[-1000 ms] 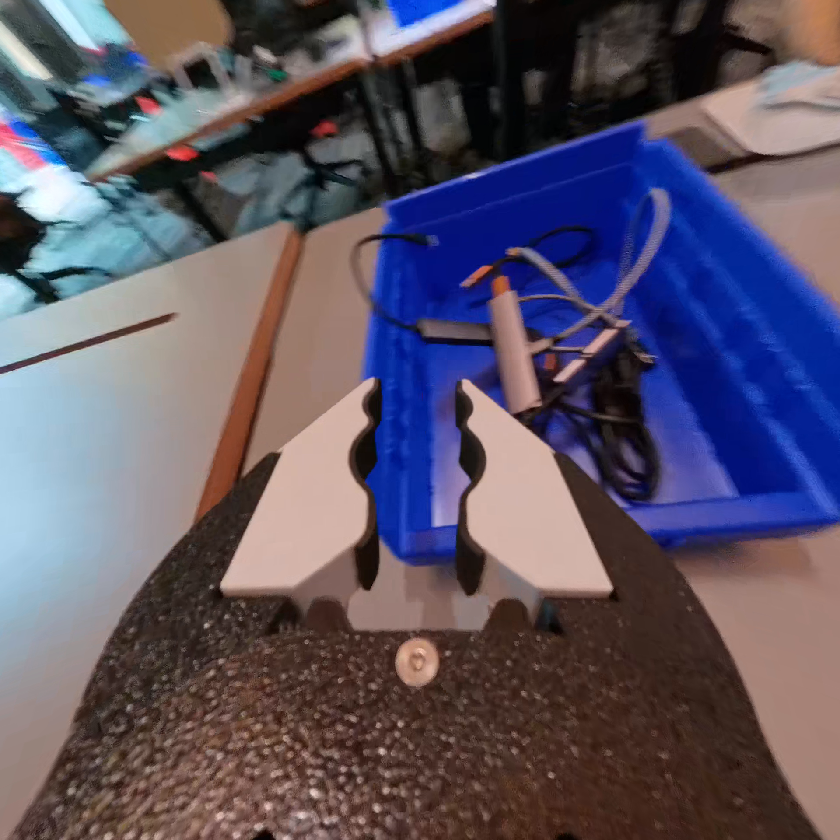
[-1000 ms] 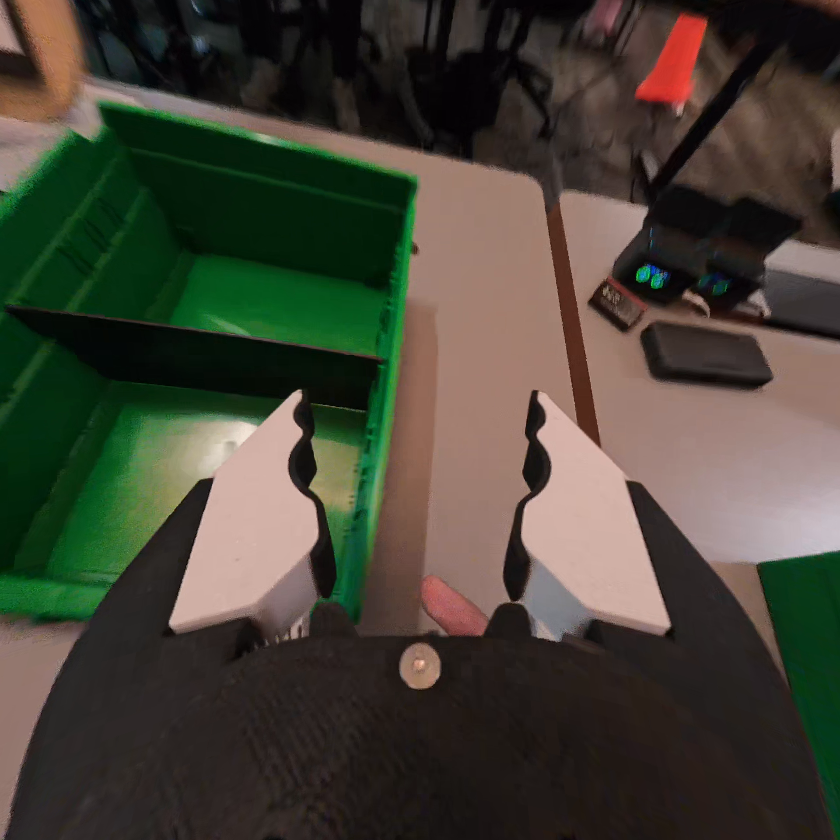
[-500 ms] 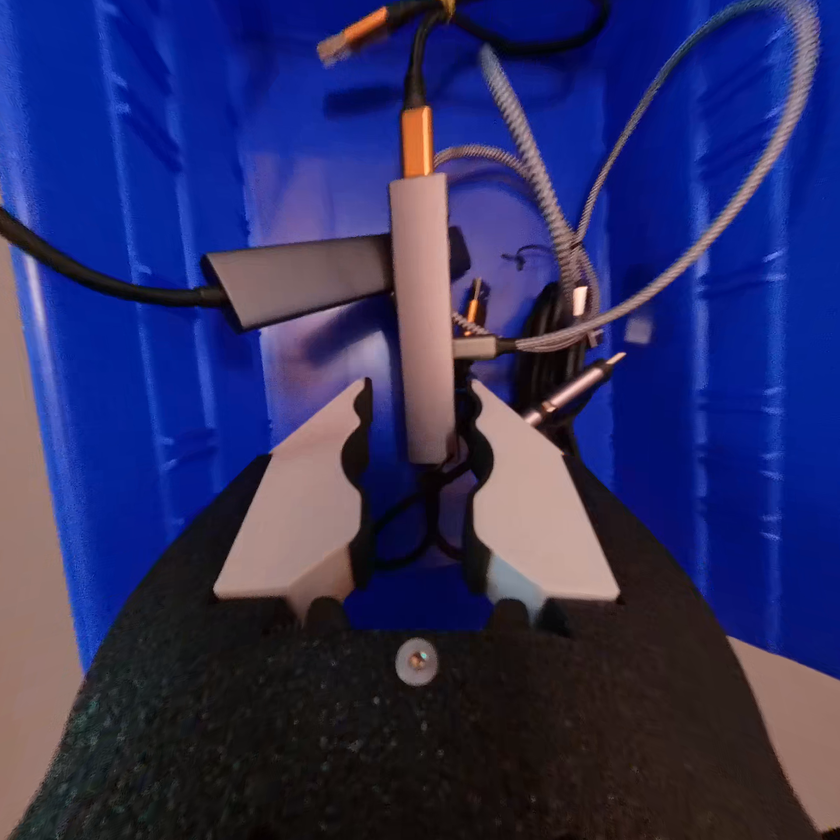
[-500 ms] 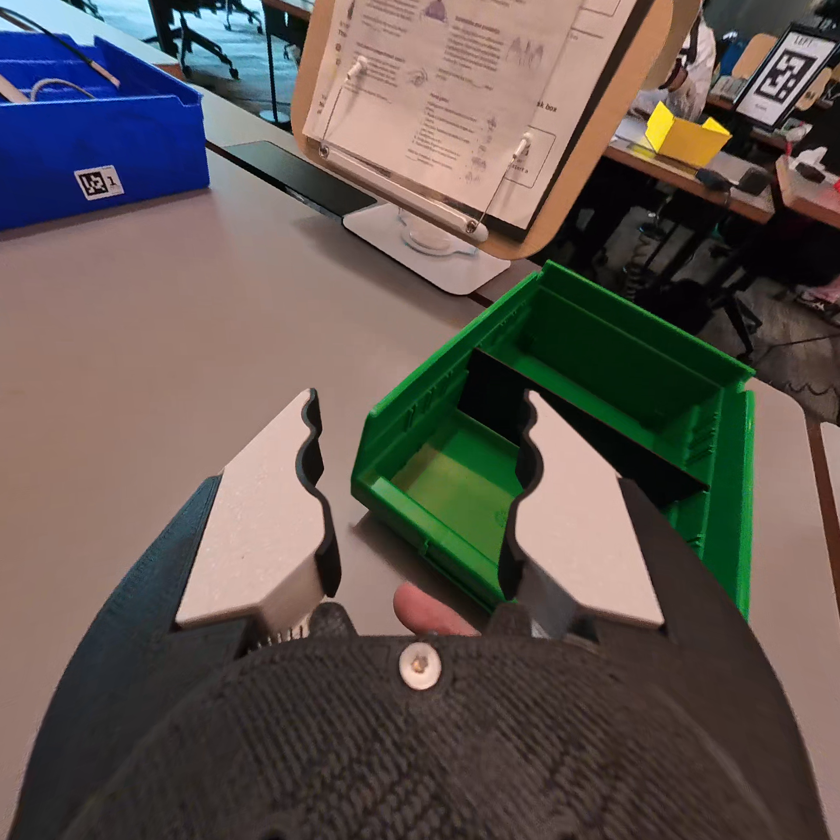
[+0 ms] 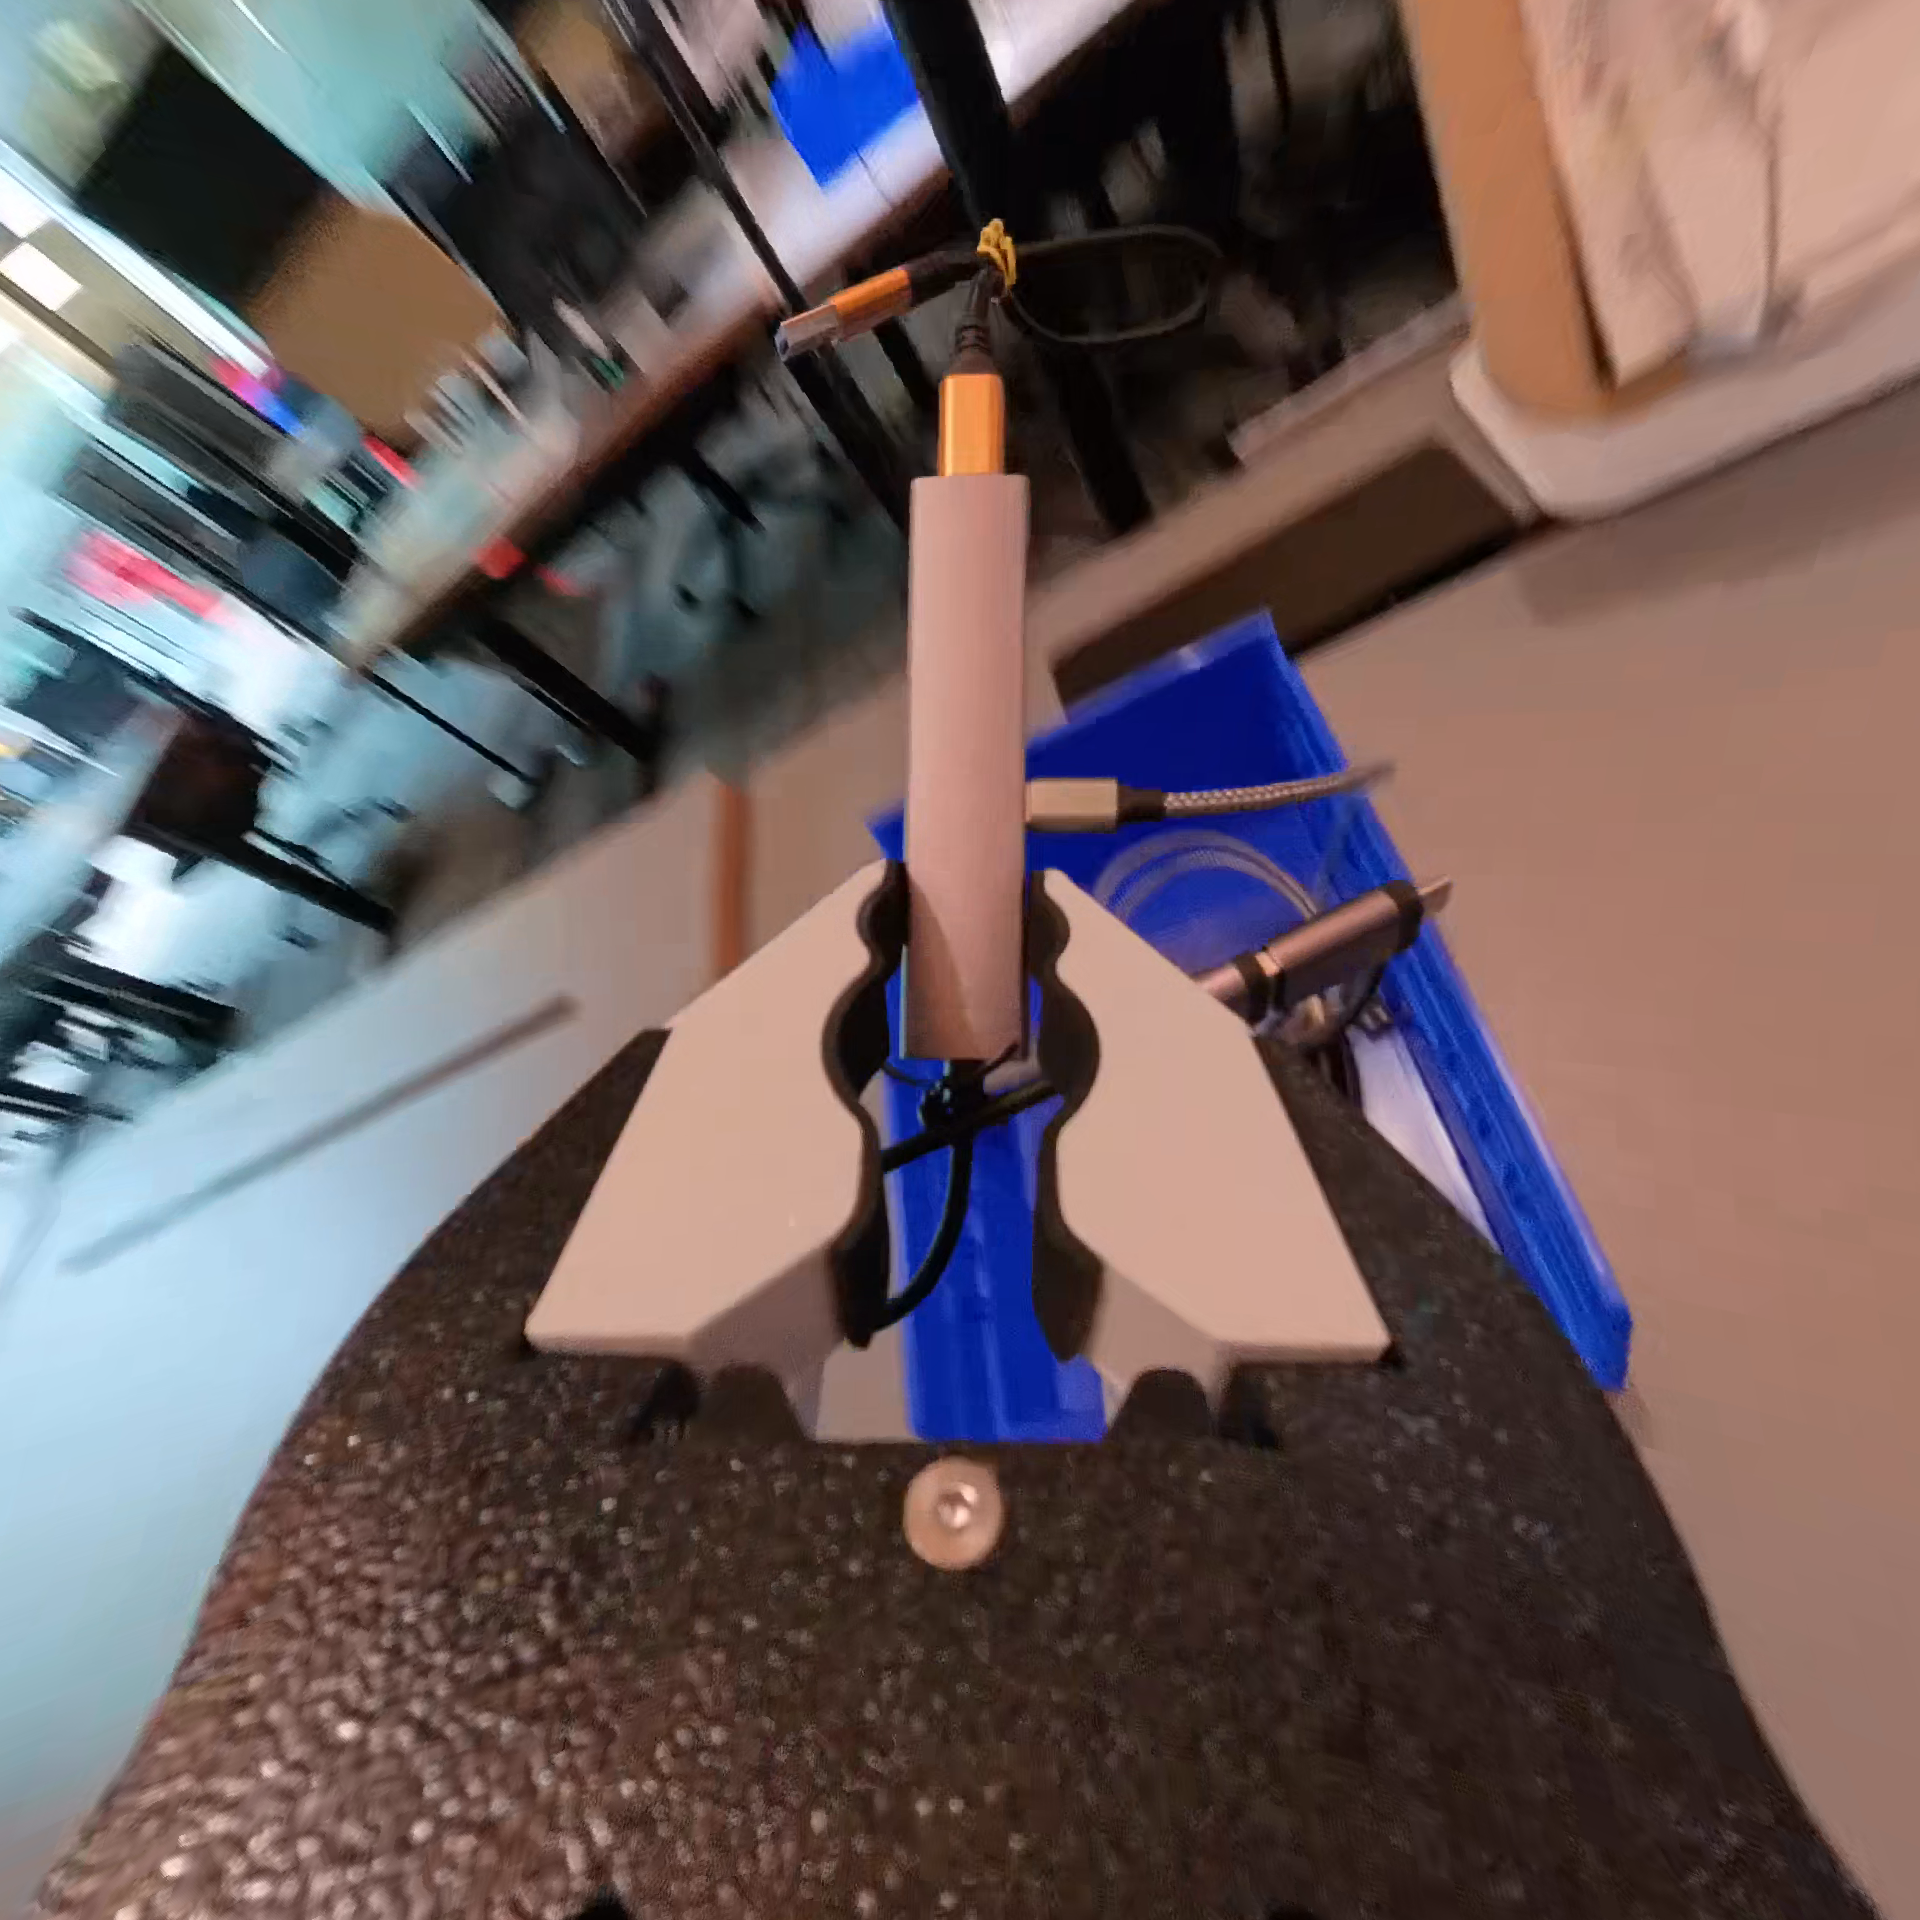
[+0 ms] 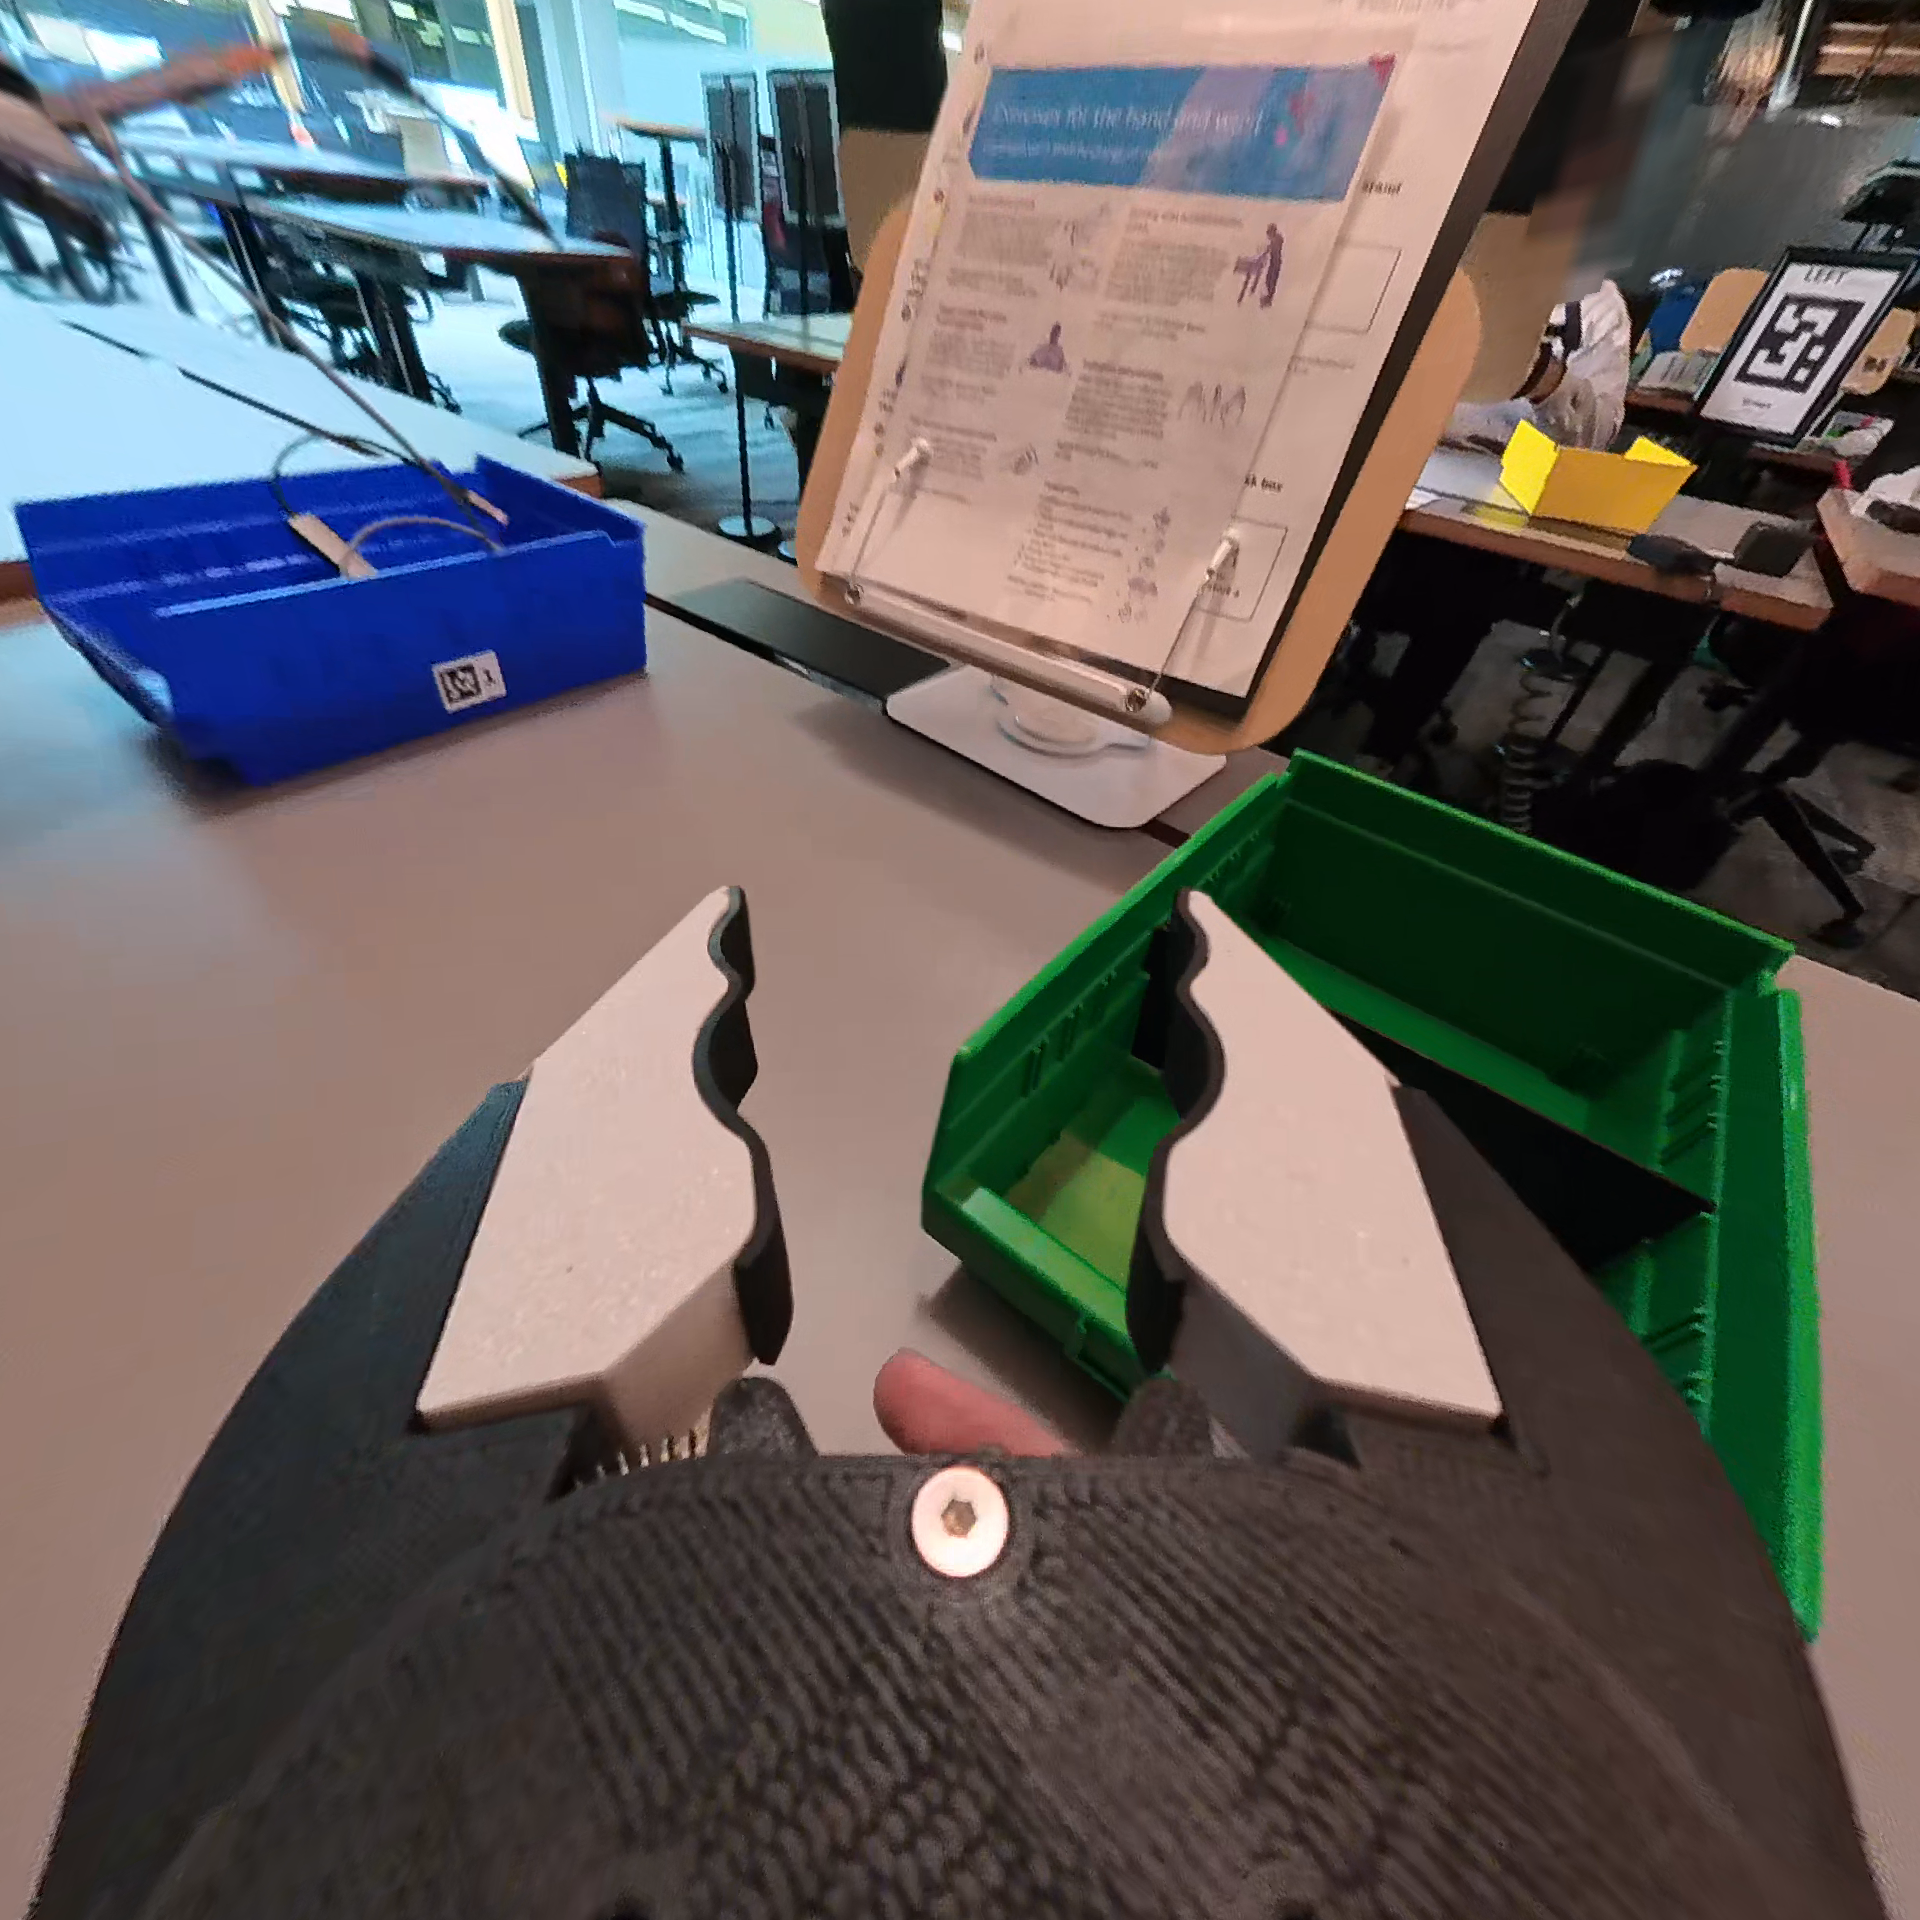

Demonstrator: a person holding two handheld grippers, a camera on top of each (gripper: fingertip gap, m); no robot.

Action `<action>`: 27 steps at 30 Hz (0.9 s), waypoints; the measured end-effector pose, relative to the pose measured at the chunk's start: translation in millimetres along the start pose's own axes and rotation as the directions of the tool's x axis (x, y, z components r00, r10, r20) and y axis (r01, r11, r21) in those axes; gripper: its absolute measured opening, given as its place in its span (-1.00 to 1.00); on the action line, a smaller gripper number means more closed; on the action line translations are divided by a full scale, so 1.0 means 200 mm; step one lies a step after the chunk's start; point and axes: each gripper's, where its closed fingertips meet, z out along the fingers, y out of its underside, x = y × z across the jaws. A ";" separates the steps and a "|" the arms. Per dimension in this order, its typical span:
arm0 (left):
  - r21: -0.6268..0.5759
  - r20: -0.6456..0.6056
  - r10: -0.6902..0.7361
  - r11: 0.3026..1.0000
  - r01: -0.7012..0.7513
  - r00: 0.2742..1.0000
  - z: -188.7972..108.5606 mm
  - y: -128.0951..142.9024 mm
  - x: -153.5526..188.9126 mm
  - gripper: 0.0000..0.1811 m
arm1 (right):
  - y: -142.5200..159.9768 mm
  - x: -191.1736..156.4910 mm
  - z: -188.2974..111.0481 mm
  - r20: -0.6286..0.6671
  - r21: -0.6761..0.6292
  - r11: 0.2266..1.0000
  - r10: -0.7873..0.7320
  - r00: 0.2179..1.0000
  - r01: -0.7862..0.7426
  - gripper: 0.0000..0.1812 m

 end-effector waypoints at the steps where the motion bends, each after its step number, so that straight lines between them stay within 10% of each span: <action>1: 0.069 0.056 0.025 0.997 -0.029 0.998 -0.10 -0.12 -0.04 -0.77 | -0.02 -0.01 -0.01 0.002 0.019 1.000 0.007 1.000 -0.007 -0.14; 7: 0.404 0.190 0.121 0.895 -0.190 0.974 -0.69 -0.70 0.04 -0.77 | -0.18 -0.19 -0.06 0.070 0.127 0.991 0.028 0.997 -0.037 -0.13; 14: 0.635 0.218 0.231 0.704 -0.317 0.948 -1.19 -1.08 0.37 -0.78 | -0.36 -0.53 -0.11 0.203 0.231 0.973 -0.027 0.979 -0.021 -0.06; 20: 0.640 0.029 0.412 0.692 -0.334 0.911 -1.05 -0.99 0.88 -0.77 | -0.43 -0.71 -0.06 0.320 0.280 0.952 0.027 0.947 -0.121 -0.06; 27: 0.607 0.107 0.561 0.617 -0.501 0.821 -0.75 -0.70 1.43 -0.78 | -0.30 -0.73 0.17 0.431 0.225 0.902 0.247 0.868 -0.368 0.01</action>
